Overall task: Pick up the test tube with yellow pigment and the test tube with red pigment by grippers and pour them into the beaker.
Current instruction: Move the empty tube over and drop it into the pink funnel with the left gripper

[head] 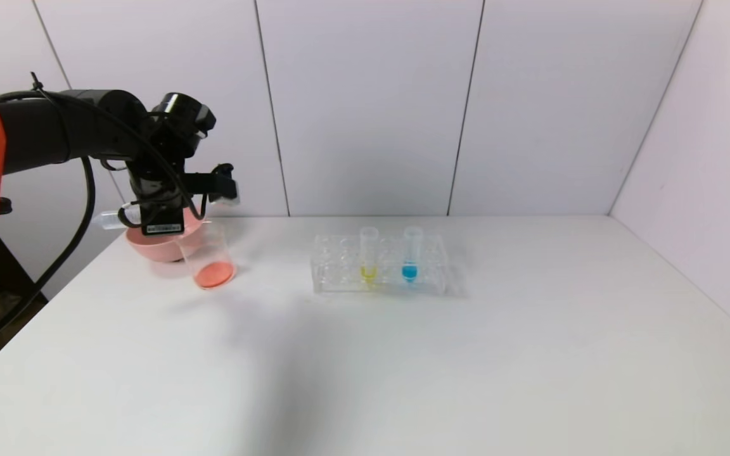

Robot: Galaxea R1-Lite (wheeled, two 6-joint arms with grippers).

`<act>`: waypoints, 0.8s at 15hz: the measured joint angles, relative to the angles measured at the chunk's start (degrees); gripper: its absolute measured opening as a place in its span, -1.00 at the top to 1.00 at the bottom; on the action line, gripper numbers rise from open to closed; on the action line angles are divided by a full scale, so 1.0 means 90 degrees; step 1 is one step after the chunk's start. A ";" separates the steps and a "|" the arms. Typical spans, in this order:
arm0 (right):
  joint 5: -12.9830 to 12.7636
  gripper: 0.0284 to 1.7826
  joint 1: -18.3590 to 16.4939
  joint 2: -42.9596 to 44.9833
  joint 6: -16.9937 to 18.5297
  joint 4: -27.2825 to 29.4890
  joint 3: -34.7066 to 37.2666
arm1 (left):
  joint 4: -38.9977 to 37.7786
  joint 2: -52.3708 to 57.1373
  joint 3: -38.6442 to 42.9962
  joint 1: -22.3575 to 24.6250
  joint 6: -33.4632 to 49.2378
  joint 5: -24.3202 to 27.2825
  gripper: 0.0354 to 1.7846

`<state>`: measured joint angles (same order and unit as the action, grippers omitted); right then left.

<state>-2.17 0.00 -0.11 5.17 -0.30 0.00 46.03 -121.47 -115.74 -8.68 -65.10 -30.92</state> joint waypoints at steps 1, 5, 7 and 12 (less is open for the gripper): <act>0.0000 -0.92 0.0000 0.0001 0.0000 0.0000 0.0000 | 0.0046 0.0098 0.0051 0.0070 0.0085 0.0372 0.55; 0.0000 -0.92 0.0000 0.0001 0.0000 0.0000 0.0000 | 0.0039 0.0404 0.0141 0.0908 0.1699 0.2679 0.55; 0.0005 -0.92 0.0000 0.0001 -0.0003 -0.0003 0.0000 | -0.0077 0.0581 0.0209 0.1340 0.2912 0.3594 0.55; 0.0003 -0.92 0.0000 0.0000 0.0000 -0.0003 0.0000 | -0.2236 0.1372 0.2009 0.2055 0.5559 0.4295 0.55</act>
<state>-2.15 0.00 -0.11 5.17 -0.33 0.00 25.91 -109.12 -97.66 9.81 -15.07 7.74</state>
